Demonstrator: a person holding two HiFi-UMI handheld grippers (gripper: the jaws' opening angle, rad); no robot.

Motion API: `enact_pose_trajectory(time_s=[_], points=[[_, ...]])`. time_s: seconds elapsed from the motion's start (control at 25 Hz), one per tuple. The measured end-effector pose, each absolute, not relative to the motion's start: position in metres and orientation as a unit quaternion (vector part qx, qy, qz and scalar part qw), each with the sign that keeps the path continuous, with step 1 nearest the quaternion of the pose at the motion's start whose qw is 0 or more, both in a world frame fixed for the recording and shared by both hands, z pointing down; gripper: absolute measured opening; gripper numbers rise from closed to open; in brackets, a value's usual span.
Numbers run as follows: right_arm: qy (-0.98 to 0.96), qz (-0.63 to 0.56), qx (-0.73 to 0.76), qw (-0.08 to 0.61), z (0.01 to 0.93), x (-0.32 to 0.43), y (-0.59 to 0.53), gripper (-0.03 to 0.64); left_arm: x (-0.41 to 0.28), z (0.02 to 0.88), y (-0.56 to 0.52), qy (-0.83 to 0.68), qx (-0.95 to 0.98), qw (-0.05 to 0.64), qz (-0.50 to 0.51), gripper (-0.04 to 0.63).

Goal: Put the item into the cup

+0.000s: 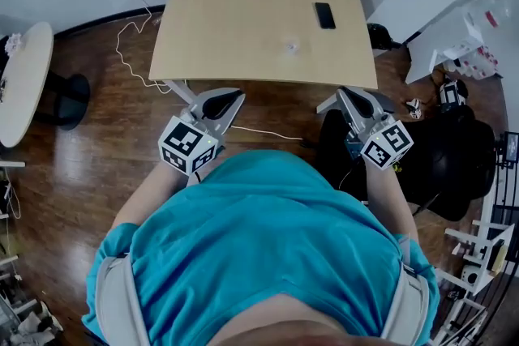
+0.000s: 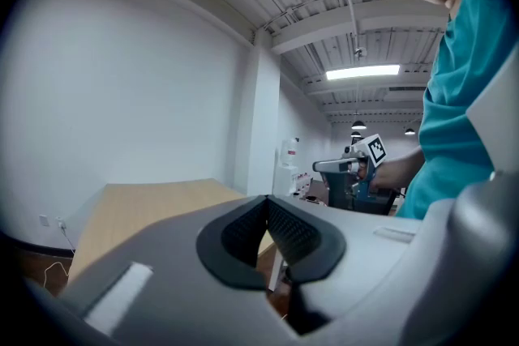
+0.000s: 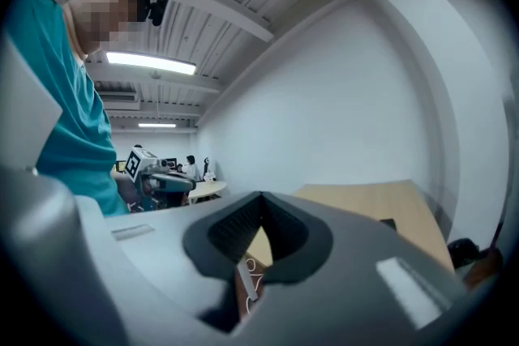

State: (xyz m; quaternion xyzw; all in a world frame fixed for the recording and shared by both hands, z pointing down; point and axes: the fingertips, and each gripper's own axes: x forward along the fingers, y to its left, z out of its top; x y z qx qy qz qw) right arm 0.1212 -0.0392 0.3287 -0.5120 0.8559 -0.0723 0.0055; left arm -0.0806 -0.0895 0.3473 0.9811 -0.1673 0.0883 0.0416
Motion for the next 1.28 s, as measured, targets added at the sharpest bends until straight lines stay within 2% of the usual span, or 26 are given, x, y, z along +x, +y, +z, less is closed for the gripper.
enact_pose_trajectory(time_s=[0.2,0.52,0.64,0.88,1.28], points=[[0.863,-0.050,-0.503,-0.004,0.333,0.146,0.015,0.002,-0.043,0.345,-0.041,-0.171,0.980,0.037,0.096,0.005],[0.891,-0.058,-0.449,-0.016,0.365,0.165,0.107,0.002,0.014,0.363,0.052,-0.191,0.973,0.078,0.107,0.005],[0.895,-0.070,-0.441,-0.005,0.368,0.177,0.131,0.002,0.028,0.364,0.085,-0.194,0.972,0.067,0.114,0.005],[0.899,-0.085,-0.429,0.004,0.372,0.161,0.161,0.002,0.001,0.354,0.118,-0.213,0.970,0.037,0.107,0.005],[0.895,-0.082,-0.439,0.020,0.358,0.099,0.167,0.000,-0.070,0.350,0.122,-0.220,0.973,0.053,0.050,0.005]])
